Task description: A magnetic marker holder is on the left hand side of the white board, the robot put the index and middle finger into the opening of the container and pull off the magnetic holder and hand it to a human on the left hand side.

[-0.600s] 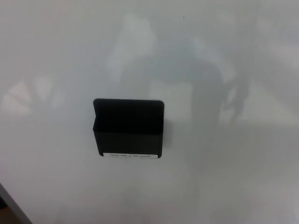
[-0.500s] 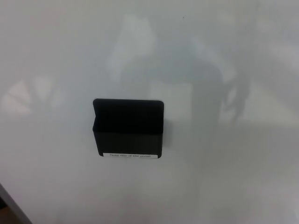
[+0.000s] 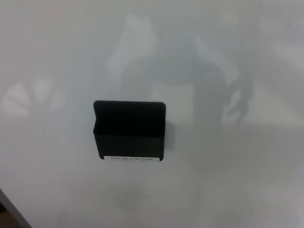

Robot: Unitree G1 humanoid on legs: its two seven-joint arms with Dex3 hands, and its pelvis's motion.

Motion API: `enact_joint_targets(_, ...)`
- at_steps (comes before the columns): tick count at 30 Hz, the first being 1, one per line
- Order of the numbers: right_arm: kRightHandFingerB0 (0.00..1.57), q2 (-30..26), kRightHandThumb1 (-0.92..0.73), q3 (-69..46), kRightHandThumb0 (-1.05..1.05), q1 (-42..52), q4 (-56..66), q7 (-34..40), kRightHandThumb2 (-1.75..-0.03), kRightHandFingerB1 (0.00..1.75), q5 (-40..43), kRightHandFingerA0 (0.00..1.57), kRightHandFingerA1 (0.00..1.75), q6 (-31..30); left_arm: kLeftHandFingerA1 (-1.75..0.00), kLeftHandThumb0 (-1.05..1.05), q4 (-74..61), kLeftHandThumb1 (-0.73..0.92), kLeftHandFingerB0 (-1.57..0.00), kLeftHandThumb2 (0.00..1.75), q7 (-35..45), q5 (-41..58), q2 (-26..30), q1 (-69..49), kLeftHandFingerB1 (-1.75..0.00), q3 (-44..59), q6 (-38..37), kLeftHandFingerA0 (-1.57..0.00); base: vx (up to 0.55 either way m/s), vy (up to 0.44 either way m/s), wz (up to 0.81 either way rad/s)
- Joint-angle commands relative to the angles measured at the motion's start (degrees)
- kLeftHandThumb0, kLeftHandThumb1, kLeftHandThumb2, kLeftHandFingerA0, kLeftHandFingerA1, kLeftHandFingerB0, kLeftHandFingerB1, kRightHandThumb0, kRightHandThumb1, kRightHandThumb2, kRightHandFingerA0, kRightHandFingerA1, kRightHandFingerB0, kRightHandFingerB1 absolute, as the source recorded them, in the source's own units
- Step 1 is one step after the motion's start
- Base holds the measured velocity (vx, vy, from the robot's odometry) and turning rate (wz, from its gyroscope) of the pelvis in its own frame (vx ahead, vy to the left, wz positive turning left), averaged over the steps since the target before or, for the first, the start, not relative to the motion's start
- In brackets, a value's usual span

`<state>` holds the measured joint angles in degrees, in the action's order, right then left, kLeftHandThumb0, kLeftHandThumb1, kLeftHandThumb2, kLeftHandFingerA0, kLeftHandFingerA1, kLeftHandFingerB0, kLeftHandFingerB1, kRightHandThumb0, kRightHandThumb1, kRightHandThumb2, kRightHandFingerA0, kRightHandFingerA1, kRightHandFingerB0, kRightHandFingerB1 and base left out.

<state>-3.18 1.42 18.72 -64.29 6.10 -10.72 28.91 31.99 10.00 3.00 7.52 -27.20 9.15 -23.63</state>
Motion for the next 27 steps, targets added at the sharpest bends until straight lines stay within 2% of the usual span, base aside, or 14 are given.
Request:
enact_joint_targets(1, 0.04, 1.6, -0.57, -1.1, -0.4, -4.5, -2.0, 0.3, -1.04, 0.44, 1.7, 0.51, 0.64, 17.6, -0.34, -0.67, -43.3, 0.6, -0.34, 0.57, 5.7, 5.1, 8.1, -5.9, -0.31, 3.5, -9.2, -0.44, 0.0, 0.0, 0.0)
enact_joint_targets(3, 0.03, 1.2, -0.58, -0.3, -0.41, -5.0, -2.1, 2.4, -1.05, 0.44, 0.2, 0.51, 0.65, 16.7, -0.34, -0.68, -50.9, 0.62, -0.37, 0.58, 4.4, 1.0, 8.8, -5.8, -0.31, 5.0, -7.4, -0.47, 0.0, 0.0, 0.0)
enact_joint_targets(5, 0.18, 0.8, -0.79, 0.0, -0.58, -5.1, -2.8, 2.6, -0.65, 0.27, -0.3, 0.59, 0.43, 16.0, -0.39, -0.7, -57.1, 0.54, -0.38, 0.63, 3.5, -2.4, 10.2, -3.3, -0.35, 7.4, -6.6, -0.45, 0.0, 0.0, 0.0)
enact_joint_targets(7, 0.02, 0.6, -0.58, -0.2, -0.43, -5.1, -3.1, 2.7, -1.06, 0.44, -0.3, 0.5, 0.65, 15.8, -0.38, -0.67, -61.5, 0.57, -0.42, 0.61, 3.8, -4.8, 12.0, -1.3, -0.34, 9.5, -3.9, -0.43, 0.0, 0.0, 0.0)
enact_joint_targets(8, 0.17, 0.5, -0.8, 0.0, -0.55, -5.2, -3.3, 3.1, -0.64, 0.27, -0.5, 0.59, 0.47, 15.2, -0.37, -0.62, -63.9, 0.57, -0.44, 0.58, 4.1, -6.2, 13.6, 0.6, -0.34, 11.1, -2.0, -0.41, 0.0, 0.0, 0.0)
enact_joint_targets(9, 0.17, 0.3, -0.8, 0.1, -0.55, -5.4, -3.6, 3.6, -0.64, 0.27, -0.8, 0.59, 0.47, 14.6, -0.37, -0.62, -66.4, 0.57, -0.44, 0.58, 4.6, -7.7, 15.3, 2.7, -0.34, 12.7, 0.1, -0.41, 0.0, 0.0, 0.0)
enact_joint_targets(11, 0.18, 0.5, -0.77, -0.7, -0.6, -5.5, -5.2, 2.9, -0.65, 0.27, 0.1, 0.61, 0.43, 12.4, -0.38, -0.64, -69.5, 0.53, -0.43, 0.59, 5.0, -9.6, 17.7, 6.1, -0.34, 15.0, 2.4, -0.44, 0.0, 0.0, 0.0)
enact_joint_targets(12, 0.03, 0.5, -0.55, -1.0, -0.45, -5.6, -5.9, 2.4, -1.03, 0.43, 0.5, 0.55, 0.66, 11.6, -0.36, -0.62, -70.9, 0.55, -0.43, 0.58, 5.7, -10.1, 19.3, 7.4, -0.34, 15.9, 3.8, -0.43, 0.0, 0.0, 0.0)
enact_joint_targets(15, 0.19, 0.6, -0.76, -1.5, -0.63, -5.8, -6.8, 1.9, -0.65, 0.28, 1.0, 0.61, 0.43, 10.8, -0.35, -0.67, -74.9, 0.57, -0.38, 0.58, 8.6, -10.8, 24.0, 9.9, -0.34, 17.8, 9.9, -0.4, 0.0, 0.0, 0.0)
enact_joint_targets(16, 0.04, 0.8, -0.55, -1.7, -0.44, -6.1, -7.0, 1.7, -1.03, 0.43, 1.2, 0.54, 0.65, 10.8, -0.36, -0.72, -76.2, 0.59, -0.34, 0.59, 10.1, -11.3, 26.7, 11.7, -0.33, 18.5, 12.4, -0.4, 0.0, 0.0, 0.0)
enact_joint_targets(23, 0.02, 0.5, -0.57, -1.1, -0.44, -6.3, -7.6, 2.8, -1.04, 0.43, 0.1, 0.54, 0.65, 10.1, -0.4, -0.79, -79.9, 0.53, -0.38, 0.62, 15.2, -12.5, 38.4, 24.4, -0.34, 14.9, 25.9, -0.44, 0.0, 0.0, 0.0)
enact_joint_targets(24, 0.02, 0.4, -0.57, -1.3, -0.44, -6.0, -7.8, 2.1, -1.04, 0.43, 0.5, 0.53, 0.65, 10.6, -0.54, -0.73, -79.4, 0.45, -0.22, 0.9, 16.3, -13.3, 40.8, 27.6, -0.41, 12.9, 28.0, -0.46, 0.0, 0.0, 0.0)
enact_joint_targets(26, 0.02, 0.3, -0.57, -1.3, -0.45, -6.0, -7.9, 2.0, -1.04, 0.43, 0.5, 0.53, 0.65, 10.5, -0.4, -0.81, -78.9, 0.52, -0.37, 0.63, 17.1, -13.7, 42.8, 30.4, -0.35, 11.2, 29.6, -0.46, 0.0, 0.0, 0.0)
enact_joint_targets(27, 0.02, 0.2, -0.57, -1.2, -0.44, -6.1, -8.0, 1.9, -1.05, 0.43, 0.3, 0.52, 0.64, 10.3, -0.53, -0.74, -79.0, 0.45, -0.21, 0.9, 18.0, -12.8, 45.0, 32.9, -0.4, 9.8, 32.3, -0.45, 0.0, 0.0, 0.0)
